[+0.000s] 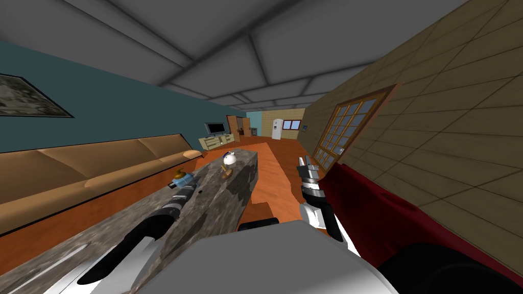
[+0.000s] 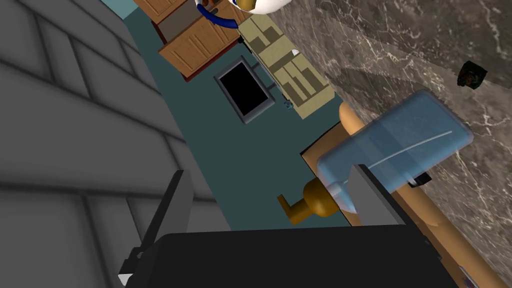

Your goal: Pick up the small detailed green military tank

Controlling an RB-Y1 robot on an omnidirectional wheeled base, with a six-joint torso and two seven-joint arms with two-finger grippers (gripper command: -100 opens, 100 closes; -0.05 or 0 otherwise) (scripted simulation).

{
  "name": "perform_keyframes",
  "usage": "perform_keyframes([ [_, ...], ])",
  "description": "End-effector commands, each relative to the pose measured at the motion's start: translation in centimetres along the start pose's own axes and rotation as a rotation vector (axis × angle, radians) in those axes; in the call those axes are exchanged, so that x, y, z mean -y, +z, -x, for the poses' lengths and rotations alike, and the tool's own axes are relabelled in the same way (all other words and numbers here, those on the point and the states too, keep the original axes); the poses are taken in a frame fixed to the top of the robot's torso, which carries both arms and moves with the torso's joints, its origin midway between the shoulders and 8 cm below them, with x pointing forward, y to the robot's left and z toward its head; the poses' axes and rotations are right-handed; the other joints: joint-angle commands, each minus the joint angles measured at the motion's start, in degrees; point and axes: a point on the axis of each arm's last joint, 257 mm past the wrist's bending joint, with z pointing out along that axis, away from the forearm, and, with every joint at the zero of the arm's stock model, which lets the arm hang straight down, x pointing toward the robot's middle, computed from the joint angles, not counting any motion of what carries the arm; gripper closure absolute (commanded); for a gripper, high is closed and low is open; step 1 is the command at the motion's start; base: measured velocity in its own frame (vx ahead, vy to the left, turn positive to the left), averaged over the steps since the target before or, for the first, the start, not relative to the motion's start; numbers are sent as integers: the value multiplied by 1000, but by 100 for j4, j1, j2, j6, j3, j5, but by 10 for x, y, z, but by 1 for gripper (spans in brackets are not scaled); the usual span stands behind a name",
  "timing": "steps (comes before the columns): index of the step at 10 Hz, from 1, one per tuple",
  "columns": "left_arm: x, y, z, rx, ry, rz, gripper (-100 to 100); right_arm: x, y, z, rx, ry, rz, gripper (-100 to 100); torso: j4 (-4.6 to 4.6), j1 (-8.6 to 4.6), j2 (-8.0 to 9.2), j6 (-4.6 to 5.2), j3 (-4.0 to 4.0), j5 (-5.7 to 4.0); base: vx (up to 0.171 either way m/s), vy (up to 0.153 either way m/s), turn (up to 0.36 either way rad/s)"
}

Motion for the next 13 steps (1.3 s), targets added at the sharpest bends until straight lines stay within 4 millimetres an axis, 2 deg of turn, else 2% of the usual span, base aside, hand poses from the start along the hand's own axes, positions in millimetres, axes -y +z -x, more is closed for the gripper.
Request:
perform_keyframes([
  [1,-18,2,5,-4,11,59,-100,0,0,0,0,0,0,0,0,0,0,0,0,0,63,-28,-10],
  [2,-32,3,12,-6,30,106,-100,0,0,0,0,0,0,0,-1,1,0,0,-1,0,59,-38,-33],
  [4,-44,1,11,-10,30,153,-100,0,0,0,0,0,0,0,0,-1,3,-1,1,0,38,-23,-2],
  [6,-67,-1,18,-14,47,234,-100,0,0,0,0,0,0,0,2,2,9,1,5,1,43,-24,-28],
  [7,-79,-2,25,-16,63,272,-100,0,0,0,0,0,0,0,1,2,7,-1,4,1,61,-20,-41],
  [9,-90,-5,25,-19,62,315,-100,0,0,0,0,0,0,0,0,5,2,0,1,1,43,-11,-10],
  [10,-102,-7,32,-21,76,357,-100,0,0,0,0,0,0,0,1,7,10,0,5,2,45,-25,-55],
  [12,-113,-11,32,-25,76,401,-100,0,0,0,0,0,0,0,1,6,6,-1,3,1,38,-7,-8],
  [13,-126,-14,40,-28,87,447,-100,0,0,0,0,0,0,0,2,9,13,-1,6,2,39,-11,-53],
])
